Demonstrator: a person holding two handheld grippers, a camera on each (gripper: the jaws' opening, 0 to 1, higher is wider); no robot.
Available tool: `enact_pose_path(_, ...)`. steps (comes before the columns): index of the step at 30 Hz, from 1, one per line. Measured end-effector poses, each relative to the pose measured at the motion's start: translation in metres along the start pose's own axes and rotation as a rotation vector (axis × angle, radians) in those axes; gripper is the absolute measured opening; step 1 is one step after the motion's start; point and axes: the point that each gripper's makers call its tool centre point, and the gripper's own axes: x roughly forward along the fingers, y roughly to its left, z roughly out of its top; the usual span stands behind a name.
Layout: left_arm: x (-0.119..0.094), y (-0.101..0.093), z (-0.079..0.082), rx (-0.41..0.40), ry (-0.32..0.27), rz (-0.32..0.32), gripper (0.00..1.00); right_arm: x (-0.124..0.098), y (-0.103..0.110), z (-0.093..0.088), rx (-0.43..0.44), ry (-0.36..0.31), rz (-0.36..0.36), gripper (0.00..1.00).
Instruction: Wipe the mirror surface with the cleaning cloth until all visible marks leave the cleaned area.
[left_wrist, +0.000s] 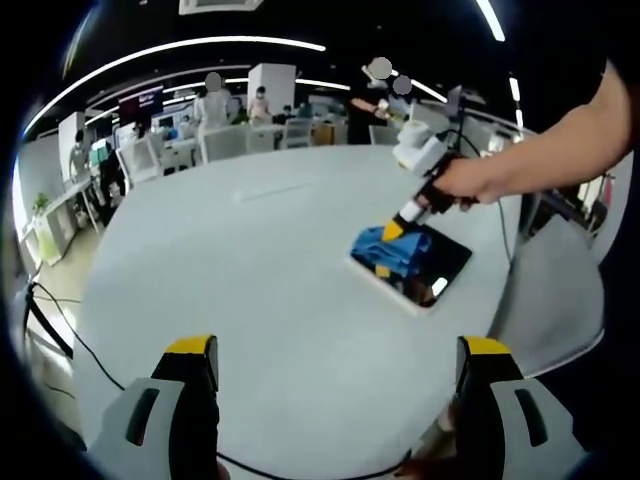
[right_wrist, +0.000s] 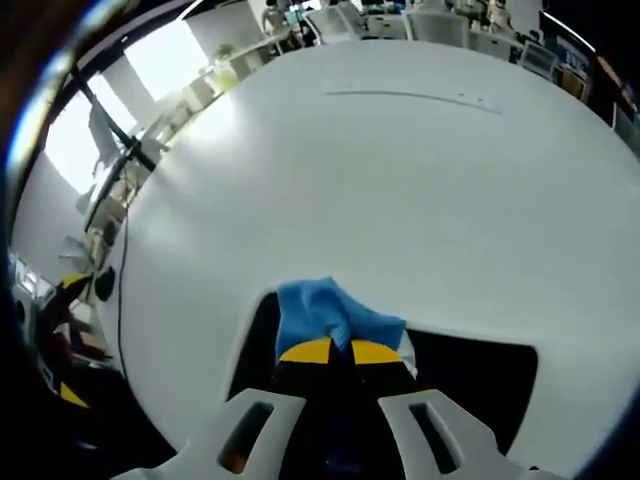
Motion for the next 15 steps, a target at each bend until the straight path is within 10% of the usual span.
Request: enact_pose_path(15,-0.0002,-0.0021,-0.0017,0.0,-0.002,-0.001,0.99,-0.004,-0.0052,-0.0071,-0.003,0.01,-0.02,0.0)
